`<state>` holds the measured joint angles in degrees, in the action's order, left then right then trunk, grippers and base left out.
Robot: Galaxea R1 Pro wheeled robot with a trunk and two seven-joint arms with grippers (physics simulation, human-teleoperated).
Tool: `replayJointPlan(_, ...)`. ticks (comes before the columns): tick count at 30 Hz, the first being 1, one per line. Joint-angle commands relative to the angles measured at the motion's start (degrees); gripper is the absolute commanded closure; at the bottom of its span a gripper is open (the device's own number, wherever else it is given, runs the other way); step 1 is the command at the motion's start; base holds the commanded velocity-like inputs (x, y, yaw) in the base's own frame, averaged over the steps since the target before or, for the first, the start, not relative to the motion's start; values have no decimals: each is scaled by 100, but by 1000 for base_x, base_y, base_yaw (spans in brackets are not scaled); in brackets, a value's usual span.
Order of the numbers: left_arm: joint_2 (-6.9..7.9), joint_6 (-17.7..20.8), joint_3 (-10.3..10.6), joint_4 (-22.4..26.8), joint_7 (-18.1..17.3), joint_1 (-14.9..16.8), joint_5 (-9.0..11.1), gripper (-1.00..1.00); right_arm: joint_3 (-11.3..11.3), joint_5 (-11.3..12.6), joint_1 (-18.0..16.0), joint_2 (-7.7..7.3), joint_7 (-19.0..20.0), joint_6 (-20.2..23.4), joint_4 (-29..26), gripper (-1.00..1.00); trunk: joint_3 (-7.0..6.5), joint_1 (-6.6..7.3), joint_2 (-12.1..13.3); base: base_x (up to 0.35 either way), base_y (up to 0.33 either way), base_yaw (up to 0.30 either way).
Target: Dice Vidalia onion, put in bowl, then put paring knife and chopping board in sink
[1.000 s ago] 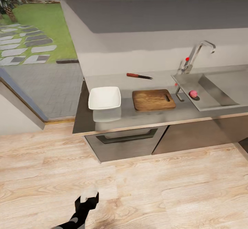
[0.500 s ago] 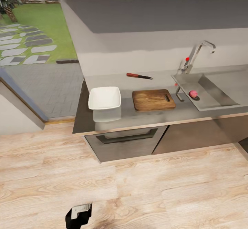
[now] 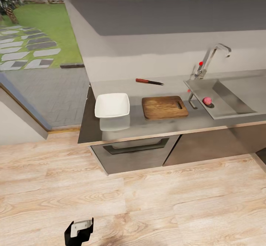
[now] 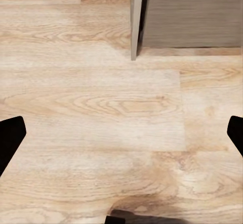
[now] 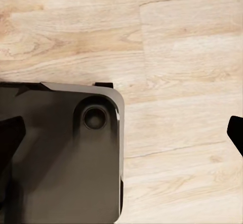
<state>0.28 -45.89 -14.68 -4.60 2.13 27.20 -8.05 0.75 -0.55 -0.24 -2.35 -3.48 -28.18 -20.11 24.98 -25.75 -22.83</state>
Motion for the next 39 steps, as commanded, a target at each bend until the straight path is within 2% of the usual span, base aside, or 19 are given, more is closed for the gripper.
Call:
replayJointPlan(1,5,-43,-40,-23,13,4,-60,-100,6,-7,-2,-4,-26,-27,-10,-100,8,-3,-9,0,0,0)
replayJointPlan(10,18,-66,-44,-23,-6,-10,-65,-100,2,-13,-3,-10,-265,123,-628,-100,8,-3,-9,0,0,0)
replayJointPlan(18,33,-73,-44,-23,-11,-88,-66,-100,4,-7,-2,-19,-433,961,-1589,-100,8,-3,-9,0,0,0)
replayJointPlan(27,69,-29,-44,-9,22,-117,-66,-100,12,1,-2,3,-426,991,-1723,-100,1,-3,-9,0,0,0)
replayJointPlan(39,86,-7,-44,-5,33,-118,-66,-100,12,1,-2,-16,-418,669,-1569,-100,-50,-3,-9,0,0,0)
